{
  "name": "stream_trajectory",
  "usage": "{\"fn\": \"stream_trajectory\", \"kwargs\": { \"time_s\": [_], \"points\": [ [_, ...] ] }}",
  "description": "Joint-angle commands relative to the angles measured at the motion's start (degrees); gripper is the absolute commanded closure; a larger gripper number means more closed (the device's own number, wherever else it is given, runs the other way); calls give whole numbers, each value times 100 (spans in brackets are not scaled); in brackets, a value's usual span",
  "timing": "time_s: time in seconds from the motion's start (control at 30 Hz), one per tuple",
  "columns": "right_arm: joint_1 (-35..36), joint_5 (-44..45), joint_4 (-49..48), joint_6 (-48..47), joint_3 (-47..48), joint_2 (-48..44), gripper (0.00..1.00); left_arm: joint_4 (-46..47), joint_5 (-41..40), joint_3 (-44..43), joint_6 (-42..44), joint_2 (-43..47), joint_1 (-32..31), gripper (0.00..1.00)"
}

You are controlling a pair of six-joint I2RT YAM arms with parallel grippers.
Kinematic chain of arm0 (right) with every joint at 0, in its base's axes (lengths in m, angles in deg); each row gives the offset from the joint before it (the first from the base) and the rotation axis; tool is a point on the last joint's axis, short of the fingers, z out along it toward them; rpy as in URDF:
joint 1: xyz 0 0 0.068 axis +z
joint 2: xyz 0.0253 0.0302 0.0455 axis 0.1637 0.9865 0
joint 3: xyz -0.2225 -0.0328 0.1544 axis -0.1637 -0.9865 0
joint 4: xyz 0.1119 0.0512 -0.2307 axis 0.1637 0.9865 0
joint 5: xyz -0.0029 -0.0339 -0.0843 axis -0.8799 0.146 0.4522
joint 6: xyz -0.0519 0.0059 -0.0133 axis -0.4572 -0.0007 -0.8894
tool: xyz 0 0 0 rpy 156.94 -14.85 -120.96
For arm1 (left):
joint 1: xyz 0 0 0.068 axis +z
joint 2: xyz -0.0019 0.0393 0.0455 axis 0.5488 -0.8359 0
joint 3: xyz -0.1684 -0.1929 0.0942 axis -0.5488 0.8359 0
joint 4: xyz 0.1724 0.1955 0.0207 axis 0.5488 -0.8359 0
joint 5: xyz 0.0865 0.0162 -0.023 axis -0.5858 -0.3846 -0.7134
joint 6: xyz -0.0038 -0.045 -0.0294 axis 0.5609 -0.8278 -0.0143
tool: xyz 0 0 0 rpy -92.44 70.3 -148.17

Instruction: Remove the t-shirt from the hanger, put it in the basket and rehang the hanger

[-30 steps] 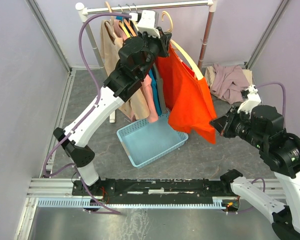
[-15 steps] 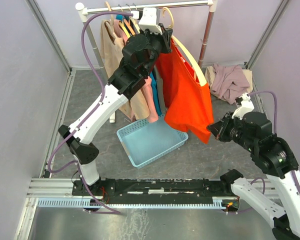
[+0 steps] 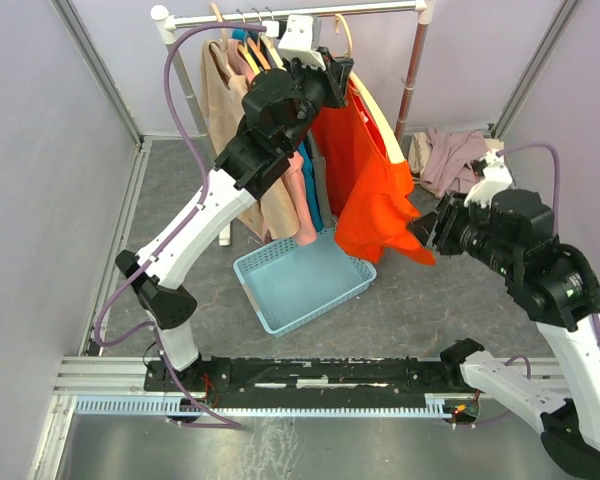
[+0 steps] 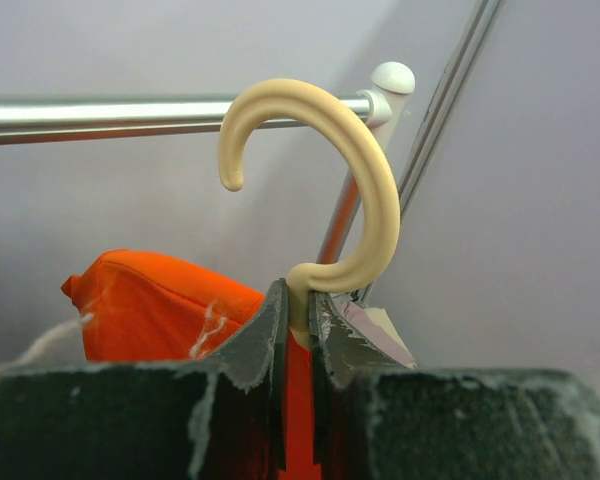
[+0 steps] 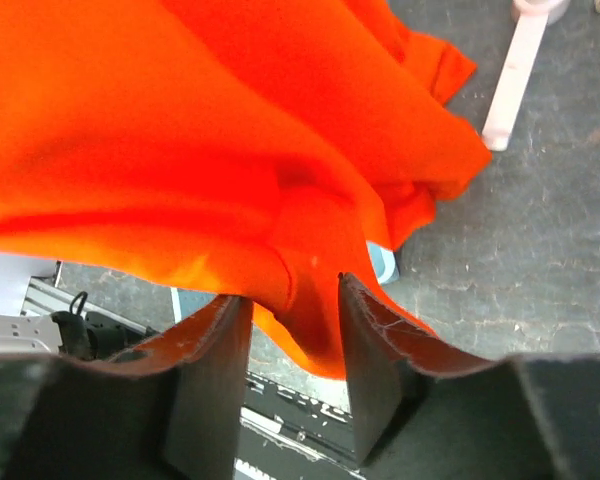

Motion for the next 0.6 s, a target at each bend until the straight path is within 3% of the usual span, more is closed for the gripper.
{"fn": "stream_trajectory", "kwargs": {
  "time_s": [0.0, 0.13, 0.4, 0.57],
  "points": [
    [-2, -34, -139, -492, 950, 389, 47, 431, 277, 91, -292, 464, 21, 97],
    [3, -202, -79, -673, 1564, 703, 37, 277, 84, 54, -157, 496, 24, 97],
    [0, -757, -294, -651, 1795, 875, 35, 29, -315, -359, -13, 317, 24, 97],
    [1, -884, -403, -715, 1623, 715, 20, -108, -524, -718, 62, 122, 23, 97]
  ]
}}
